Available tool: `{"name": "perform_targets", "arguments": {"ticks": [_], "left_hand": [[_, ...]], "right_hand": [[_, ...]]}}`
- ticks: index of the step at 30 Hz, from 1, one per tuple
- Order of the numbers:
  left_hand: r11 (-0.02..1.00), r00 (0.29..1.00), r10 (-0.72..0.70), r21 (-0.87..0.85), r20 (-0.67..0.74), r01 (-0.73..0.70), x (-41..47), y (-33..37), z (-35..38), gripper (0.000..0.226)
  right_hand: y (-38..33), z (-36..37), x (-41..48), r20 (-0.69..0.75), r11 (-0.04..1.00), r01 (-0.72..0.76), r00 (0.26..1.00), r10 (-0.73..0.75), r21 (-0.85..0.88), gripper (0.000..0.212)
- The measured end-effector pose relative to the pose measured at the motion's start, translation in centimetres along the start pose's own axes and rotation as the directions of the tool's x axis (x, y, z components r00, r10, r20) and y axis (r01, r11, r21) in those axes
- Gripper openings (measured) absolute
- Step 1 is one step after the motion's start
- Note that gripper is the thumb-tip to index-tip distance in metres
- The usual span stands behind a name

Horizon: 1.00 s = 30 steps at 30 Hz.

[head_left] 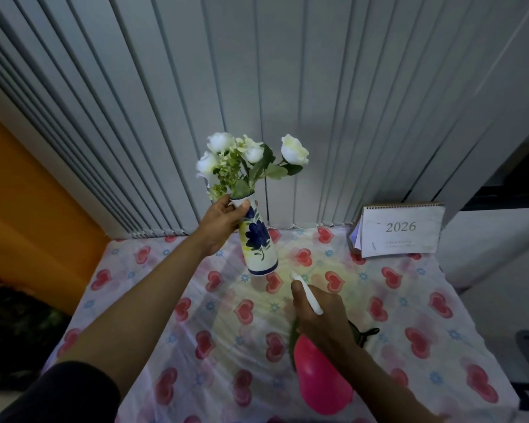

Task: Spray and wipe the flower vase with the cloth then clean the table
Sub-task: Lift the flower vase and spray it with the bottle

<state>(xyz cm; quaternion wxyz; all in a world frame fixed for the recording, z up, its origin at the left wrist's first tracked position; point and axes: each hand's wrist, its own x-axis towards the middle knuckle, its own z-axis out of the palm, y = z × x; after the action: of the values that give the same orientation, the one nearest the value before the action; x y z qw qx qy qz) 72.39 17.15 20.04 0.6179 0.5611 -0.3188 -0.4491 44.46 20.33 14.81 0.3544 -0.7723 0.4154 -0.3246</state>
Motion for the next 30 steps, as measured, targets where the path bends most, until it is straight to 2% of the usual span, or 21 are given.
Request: {"name": "perform_targets", "arguments": {"ticks": [4,10,13,17,21,22,25,26,30], "left_hand": [[0.994,1.000,0.010,0.108,-0.030,-0.006,0.1,0.0,0.3,0.034],[0.954,0.994,-0.026,0.294,-0.102,0.055,-0.3,-0.8,-0.1,0.049],[0.950,0.989,-0.094,0.287,-0.114,0.124,-0.7,-1.4,-0.2,0.051],[0.970,0.983,-0.145,0.177,-0.113,0.164,-0.7,-1.7,-0.1,0.047],[0.959,0.989,-0.134,0.242,-0.068,0.146,-0.7,-1.0,0.2,0.067],[0.954,0.988,-0.128,0.262,-0.085,0.146,-0.5,-0.7,0.3,0.063],[0.940,0.980,-0.123,0.298,-0.157,0.166,0.1,0.3,0.2,0.025],[0.939,0.979,-0.137,0.294,-0.154,0.177,0.2,0.6,0.2,0.020],[0.934,0.988,-0.138,0.324,-0.070,0.153,0.0,1.3,0.3,0.025]], "right_hand": [[-0.2,-0.2,0.0,-0.018,0.998,0.033,0.999,-0.032,0.055,0.073],[-1.1,-0.5,0.1,-0.011,0.995,0.058,0.998,-0.057,0.082,0.061],[-1.3,-0.7,0.0,0.003,0.994,0.063,0.998,-0.064,0.090,0.059],[-2.0,-0.7,0.0,0.033,0.991,0.083,0.996,-0.087,0.101,0.059],[-2.8,-0.6,0.1,0.066,0.983,0.086,0.993,-0.098,0.160,0.055],[-3.0,-0.4,0.1,0.078,0.979,0.087,0.992,-0.102,0.183,0.055],[-3.6,0.1,0.4,0.094,0.975,0.092,0.989,-0.113,0.203,0.057],[-3.8,0.3,0.5,0.100,0.976,0.088,0.989,-0.110,0.201,0.057],[-4.6,0.8,0.9,0.116,0.983,0.080,0.988,-0.100,0.166,0.047]]}}
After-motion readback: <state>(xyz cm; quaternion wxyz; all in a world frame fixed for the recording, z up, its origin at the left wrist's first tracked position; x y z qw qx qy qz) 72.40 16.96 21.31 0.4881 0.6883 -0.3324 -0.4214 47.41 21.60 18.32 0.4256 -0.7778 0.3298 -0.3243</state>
